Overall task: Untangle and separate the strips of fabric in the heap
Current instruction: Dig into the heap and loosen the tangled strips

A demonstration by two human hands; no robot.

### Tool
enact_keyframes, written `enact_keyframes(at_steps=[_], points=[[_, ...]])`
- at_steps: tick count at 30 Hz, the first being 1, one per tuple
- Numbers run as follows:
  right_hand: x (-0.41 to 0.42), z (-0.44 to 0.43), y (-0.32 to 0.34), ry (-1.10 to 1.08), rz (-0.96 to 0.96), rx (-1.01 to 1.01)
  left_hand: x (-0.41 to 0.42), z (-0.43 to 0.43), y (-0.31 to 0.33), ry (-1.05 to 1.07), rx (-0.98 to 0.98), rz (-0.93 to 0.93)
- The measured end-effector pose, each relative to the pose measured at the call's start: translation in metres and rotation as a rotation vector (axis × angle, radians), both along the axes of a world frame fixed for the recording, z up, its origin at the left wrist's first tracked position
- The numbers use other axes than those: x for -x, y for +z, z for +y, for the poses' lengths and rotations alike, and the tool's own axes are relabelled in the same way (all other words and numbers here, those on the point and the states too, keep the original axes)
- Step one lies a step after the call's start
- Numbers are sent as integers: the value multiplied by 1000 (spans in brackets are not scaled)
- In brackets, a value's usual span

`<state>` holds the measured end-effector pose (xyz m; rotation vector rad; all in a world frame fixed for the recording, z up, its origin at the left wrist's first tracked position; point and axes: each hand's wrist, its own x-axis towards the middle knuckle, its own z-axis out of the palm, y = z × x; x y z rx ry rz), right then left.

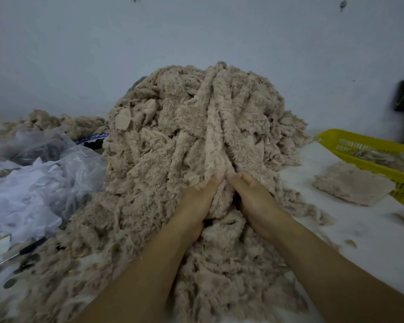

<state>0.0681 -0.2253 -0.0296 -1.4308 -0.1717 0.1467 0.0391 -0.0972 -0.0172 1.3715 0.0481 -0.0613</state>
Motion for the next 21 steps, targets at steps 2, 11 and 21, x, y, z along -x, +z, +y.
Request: enact_keyframes(at_steps=[2,11,21], points=[[0,-1,1,-73,-17,30,-2,2,-2,25,57,12],[-1,-6,2,-208,-236,342,-4,12,5,32,353,63],[-12,-24,2,-330,-117,333,-17,41,2,230,496,-110]])
